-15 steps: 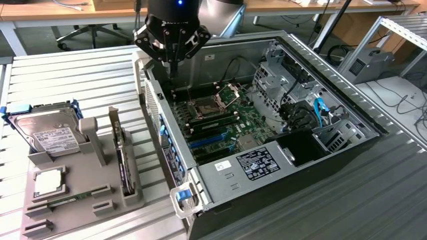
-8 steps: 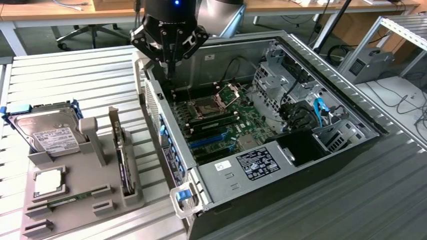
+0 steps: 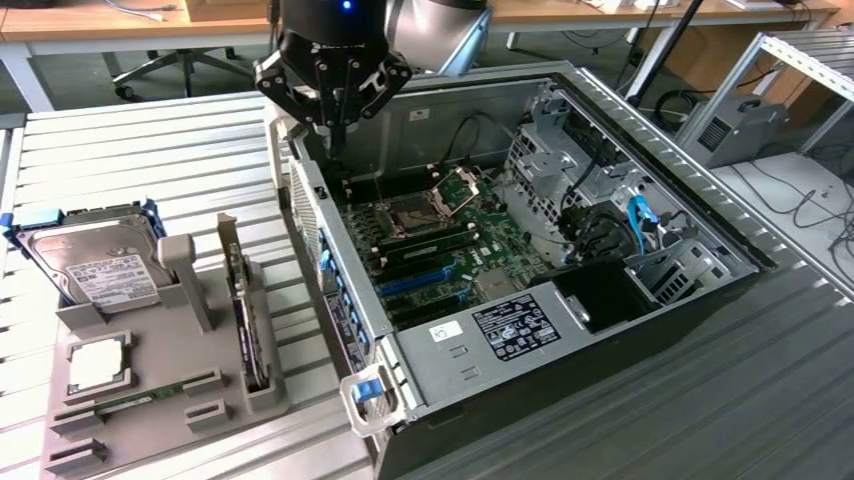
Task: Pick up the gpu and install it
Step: 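Reach for the gpu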
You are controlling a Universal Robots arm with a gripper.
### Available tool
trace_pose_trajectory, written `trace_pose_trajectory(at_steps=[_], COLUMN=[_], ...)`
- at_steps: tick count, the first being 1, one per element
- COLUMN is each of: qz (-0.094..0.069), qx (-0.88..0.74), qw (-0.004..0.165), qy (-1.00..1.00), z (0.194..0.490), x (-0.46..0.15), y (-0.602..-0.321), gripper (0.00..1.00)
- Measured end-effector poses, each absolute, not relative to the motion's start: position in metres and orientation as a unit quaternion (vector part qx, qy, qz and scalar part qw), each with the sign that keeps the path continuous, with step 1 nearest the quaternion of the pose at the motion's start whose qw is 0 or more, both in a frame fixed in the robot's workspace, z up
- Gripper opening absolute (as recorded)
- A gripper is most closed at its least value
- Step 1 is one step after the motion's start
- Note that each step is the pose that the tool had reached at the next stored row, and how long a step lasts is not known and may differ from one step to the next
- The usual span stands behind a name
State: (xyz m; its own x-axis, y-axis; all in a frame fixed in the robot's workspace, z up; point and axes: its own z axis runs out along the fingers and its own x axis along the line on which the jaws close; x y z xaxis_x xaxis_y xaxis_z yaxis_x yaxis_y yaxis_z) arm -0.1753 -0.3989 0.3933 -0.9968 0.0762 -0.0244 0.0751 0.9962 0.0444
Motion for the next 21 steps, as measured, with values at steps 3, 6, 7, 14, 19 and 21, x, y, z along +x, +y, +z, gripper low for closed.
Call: trace_pose_trajectory(at_steps=[3,6,7,14,19,21], qz=[0.022,0.022,0.022,0.022,0.022,0.022], qx=[0.038,0.038,0.038,0.038,0.038,0.038], qw=[0.013,0.013,0.013,0.013,0.013,0.013], qy=[0.999,0.999,0.999,0.999,0.999,0.999], z=[0.393,0.393,0.393,0.393,0.393,0.393], x=[-0.178,-0.18,-0.181,-0.186,-0.19,-0.192], y=[-0.399,-0.399,-0.399,-0.399,-0.399,-0.399], gripper=[0.11,0.11,0.11,0.11,0.11,0.11])
